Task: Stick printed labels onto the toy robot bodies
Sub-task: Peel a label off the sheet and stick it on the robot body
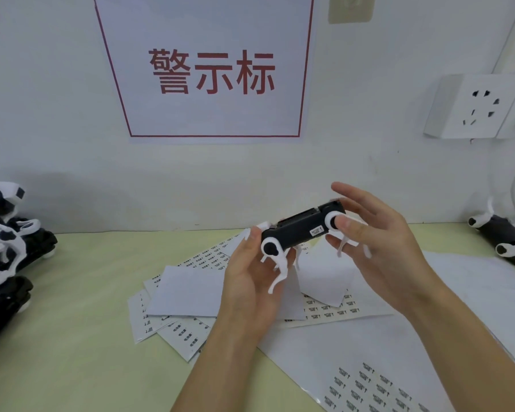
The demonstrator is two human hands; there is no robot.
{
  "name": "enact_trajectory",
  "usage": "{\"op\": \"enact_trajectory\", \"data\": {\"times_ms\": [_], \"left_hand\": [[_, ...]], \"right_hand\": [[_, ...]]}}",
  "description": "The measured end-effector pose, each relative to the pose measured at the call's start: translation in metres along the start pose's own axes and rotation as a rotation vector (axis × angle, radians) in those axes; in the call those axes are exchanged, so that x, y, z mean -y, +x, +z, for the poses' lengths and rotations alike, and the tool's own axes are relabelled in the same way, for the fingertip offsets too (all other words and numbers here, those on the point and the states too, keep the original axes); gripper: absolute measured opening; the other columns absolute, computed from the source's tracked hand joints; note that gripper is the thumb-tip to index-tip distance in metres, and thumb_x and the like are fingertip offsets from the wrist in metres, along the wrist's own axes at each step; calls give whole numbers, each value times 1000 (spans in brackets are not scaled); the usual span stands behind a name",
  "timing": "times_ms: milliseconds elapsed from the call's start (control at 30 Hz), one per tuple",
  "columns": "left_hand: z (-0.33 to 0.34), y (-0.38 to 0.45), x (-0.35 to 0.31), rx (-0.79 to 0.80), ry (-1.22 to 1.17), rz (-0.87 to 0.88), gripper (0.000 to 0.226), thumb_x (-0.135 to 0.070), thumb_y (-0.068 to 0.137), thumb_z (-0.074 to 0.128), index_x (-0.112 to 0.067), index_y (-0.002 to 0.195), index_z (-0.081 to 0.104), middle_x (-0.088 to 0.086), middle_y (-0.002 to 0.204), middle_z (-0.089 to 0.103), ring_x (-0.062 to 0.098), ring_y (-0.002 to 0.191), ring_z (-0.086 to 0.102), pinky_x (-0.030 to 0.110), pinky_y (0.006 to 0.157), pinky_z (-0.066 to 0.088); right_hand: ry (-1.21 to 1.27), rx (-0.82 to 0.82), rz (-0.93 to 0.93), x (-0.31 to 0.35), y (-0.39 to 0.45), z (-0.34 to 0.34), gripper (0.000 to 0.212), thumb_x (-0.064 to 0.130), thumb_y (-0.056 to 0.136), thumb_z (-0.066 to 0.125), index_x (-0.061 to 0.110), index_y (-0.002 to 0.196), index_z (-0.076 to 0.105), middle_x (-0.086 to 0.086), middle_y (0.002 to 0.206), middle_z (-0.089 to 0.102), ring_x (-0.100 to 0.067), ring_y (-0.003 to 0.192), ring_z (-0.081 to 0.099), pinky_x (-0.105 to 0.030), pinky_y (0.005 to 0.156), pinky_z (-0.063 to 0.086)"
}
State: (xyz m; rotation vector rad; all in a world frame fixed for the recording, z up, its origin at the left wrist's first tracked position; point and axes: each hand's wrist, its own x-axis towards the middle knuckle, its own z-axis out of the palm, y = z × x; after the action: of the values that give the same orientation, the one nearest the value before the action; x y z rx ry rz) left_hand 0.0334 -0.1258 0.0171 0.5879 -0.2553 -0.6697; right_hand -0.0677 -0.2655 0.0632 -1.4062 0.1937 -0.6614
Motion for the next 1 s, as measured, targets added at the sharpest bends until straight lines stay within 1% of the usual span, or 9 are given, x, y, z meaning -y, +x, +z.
{"op": "enact_trajectory", "data": {"times_ms": [133,233,400,467,533,600,667,800,1000], "left_hand": [[-1,1,-2,6,-44,30,23,-27,84,65,-9,89,79,17,123,70,37,119,64,37,88,60],[-3,1,-4,24,-42,38,23,-25,85,64,-8,91,78,16,125,69,33,119,65,40,96,57],[-4,2,-5,44,-55,26,22,-22,89,62,-6,100,73,16,128,68,31,115,67,38,90,59],[-5,3,-4,49,-18,28,21,-23,89,64,-9,96,77,13,124,70,29,111,69,36,84,60],[-4,3,-4,62,80,23,20,-27,83,72,-14,96,79,10,118,72,27,103,71,35,81,59],[-3,4,-2,85,166,17,27,-27,76,78,-15,100,79,9,111,72,25,96,69,34,82,57],[-3,5,0,104,217,29,23,-18,80,76,-14,103,79,10,110,72,24,98,68,32,84,57],[-8,6,2,107,280,58,26,-11,85,68,-11,109,77,11,111,73,24,101,70,31,89,56],[-7,6,2,111,306,59,30,-16,82,75,-11,112,76,12,115,72,24,104,70,31,89,56]], "right_hand": [[-104,115,-25,-1,0,-11,52,15,73,72,31,122,69,5,122,68,-16,108,67,-40,94,42],[-190,162,-32,-2,0,-15,51,17,75,71,36,123,68,7,124,69,-16,115,64,-43,91,41],[-177,191,-40,-3,0,-19,49,15,76,72,34,121,69,5,125,69,-17,117,63,-36,94,42],[-153,164,-34,-4,0,-20,46,11,77,77,33,117,71,4,124,69,-18,117,64,-40,100,44],[-109,67,-2,-8,3,-19,33,11,86,69,30,113,72,2,121,70,-22,114,65,-46,104,46],[-81,-73,70,-11,5,-18,29,9,100,54,27,113,72,0,117,71,-26,109,65,-45,98,51],[-38,-167,143,-14,6,-17,30,13,105,45,23,116,71,-3,116,71,-30,103,65,-43,90,53],[52,-187,213,-19,3,-16,32,13,107,40,14,120,69,-12,120,68,-36,95,66,-51,90,52],[114,-179,225,-23,2,-21,32,11,106,40,12,119,69,-17,124,67,-39,97,68,-52,91,51]]}}
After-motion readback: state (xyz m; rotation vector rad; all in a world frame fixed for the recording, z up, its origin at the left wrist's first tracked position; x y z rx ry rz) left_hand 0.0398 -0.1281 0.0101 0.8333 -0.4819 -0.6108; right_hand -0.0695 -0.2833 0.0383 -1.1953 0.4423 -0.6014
